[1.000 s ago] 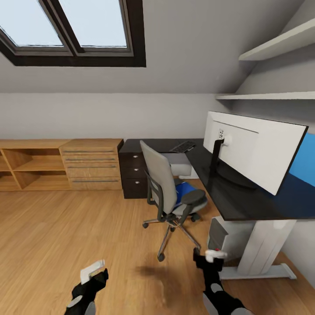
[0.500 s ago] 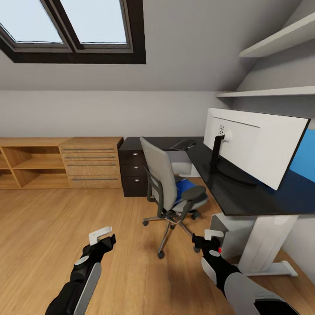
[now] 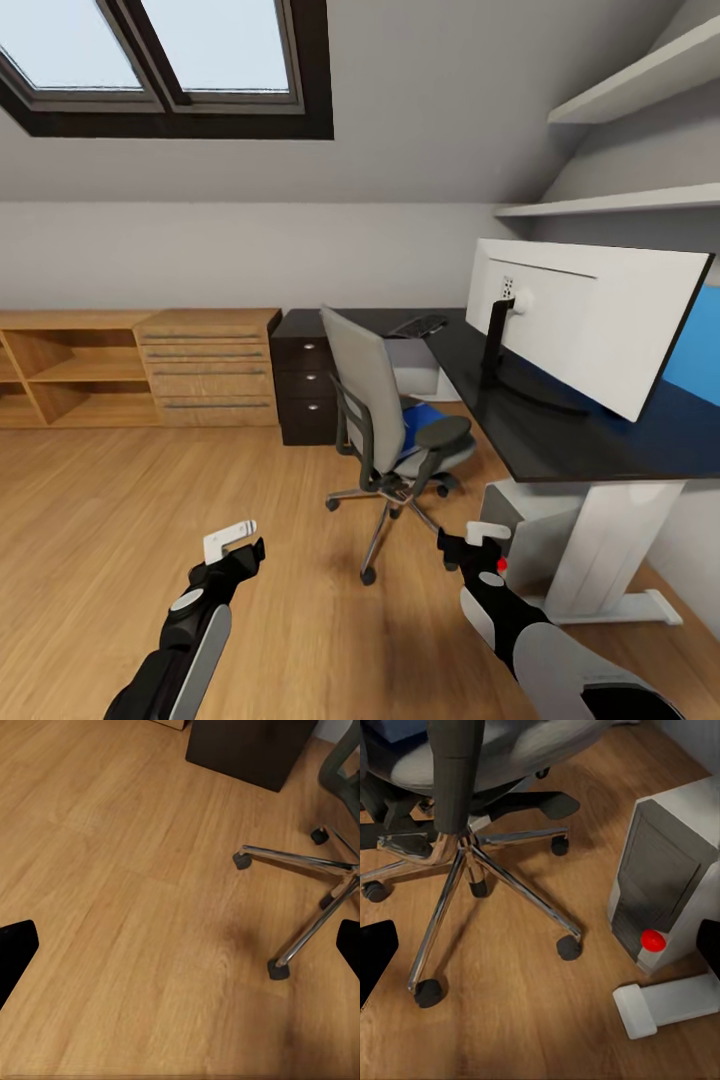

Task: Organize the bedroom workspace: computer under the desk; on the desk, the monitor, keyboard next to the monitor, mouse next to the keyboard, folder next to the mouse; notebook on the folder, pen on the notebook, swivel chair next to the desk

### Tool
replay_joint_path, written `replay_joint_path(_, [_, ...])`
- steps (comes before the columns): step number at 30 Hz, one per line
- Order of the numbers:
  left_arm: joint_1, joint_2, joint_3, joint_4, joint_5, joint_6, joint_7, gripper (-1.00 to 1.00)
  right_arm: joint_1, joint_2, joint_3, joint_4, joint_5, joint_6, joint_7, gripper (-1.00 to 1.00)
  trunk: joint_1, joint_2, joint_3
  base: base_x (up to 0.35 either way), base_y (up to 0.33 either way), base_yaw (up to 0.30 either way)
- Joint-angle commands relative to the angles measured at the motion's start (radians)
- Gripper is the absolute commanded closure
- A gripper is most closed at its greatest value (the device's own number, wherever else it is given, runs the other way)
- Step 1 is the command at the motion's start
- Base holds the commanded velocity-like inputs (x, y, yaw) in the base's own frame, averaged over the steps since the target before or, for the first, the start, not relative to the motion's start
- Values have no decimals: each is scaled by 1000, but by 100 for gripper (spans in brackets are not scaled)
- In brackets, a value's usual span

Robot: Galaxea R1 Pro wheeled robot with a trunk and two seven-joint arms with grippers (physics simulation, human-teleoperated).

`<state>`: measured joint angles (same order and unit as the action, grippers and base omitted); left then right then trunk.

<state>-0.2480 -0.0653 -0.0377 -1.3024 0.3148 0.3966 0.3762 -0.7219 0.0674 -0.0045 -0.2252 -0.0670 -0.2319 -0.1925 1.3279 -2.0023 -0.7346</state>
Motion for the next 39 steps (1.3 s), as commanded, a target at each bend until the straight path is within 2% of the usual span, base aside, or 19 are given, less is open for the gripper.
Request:
replay_joint_path(1, [-1, 0, -2, -1, 10, 2, 9, -100, -1, 0, 0, 2, -7, -12, -1, -100, 4, -8, -4, 0, 0, 0])
replay_joint_path(23, [1, -4, -4, 25, 11, 0, 9, -100, 1, 7, 9, -1, -5, -41, -15, -100, 88, -162, -73, 0, 0, 0])
replay_joint_path(25, [1, -5, -7, 33, 10, -1, 9, -100, 1, 8, 7, 0, -5, -42, -33, -100, 96, -176, -79, 0, 0, 0])
replay_joint_path(39, [2, -5, -25, 44, 10, -5, 10, -100, 1, 8, 6, -1, -5, -43, -38, -100, 149, -274, -123, 0, 0, 0])
